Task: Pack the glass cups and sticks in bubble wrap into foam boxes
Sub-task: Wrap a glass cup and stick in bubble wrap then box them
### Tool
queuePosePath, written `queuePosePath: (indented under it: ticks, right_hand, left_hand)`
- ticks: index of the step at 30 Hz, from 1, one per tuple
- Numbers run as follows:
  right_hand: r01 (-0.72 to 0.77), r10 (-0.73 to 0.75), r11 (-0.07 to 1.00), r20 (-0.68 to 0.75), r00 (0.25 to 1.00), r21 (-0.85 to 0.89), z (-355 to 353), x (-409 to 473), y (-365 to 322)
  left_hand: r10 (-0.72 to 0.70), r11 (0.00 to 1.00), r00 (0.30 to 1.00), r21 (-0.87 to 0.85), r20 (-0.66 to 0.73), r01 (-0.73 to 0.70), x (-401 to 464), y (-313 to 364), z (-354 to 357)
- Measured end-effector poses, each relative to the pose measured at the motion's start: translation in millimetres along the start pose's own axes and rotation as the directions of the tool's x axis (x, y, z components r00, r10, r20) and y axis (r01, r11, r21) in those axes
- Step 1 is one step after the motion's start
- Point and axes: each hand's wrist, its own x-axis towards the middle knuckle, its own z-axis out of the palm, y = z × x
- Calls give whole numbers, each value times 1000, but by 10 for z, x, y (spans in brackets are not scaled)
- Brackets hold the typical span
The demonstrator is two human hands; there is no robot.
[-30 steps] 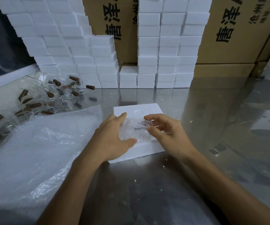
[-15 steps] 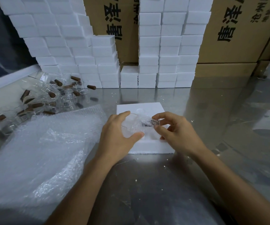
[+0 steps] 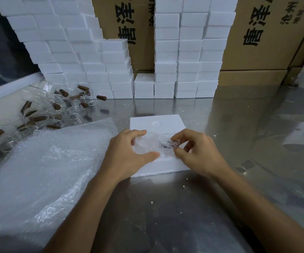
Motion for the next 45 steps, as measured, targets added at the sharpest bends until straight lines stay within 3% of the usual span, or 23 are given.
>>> queuePosePath:
  ticks: [14,18,21,25,28,31,34,40,45]
  right_hand:
    - [-8,4,999,-99,995,-42,100,-26,-5]
    - [-35,44,998,-221,974,45,128,-18,-38]
    - [-57,96,989,-299,949,137,92,13,-12]
    - [-209,269,923,-153,951,325,63,73,60]
    - [-286,317,874,-15,948,393,96,103,75]
    - [-245,299,854,-46,953,459,72,110,39]
    - [-121,259,818,-171,951,562,-16,90,-40]
    - [51,220,816,-390,894,576,-151,54,-151]
    - [41,225,813,-379,898,581,-109,42,-131]
  left_hand:
    - [-72,997,995,-27,-65,70,-31,67,129]
    - [-23,1000,999,-22,-40,22,-33,70,142]
    - [-83,984,995,-164,-58,73,-13,98,130]
    - [-339,859,941,-404,13,315,63,34,103]
    - [-383,779,919,-504,90,373,68,39,122]
    - [-354,763,933,-559,59,325,52,86,108]
    - [-288,750,957,-631,-39,199,25,179,31]
    - [-231,720,946,-694,-227,10,3,302,-100]
    - [-268,719,944,-692,-194,62,-6,261,-70]
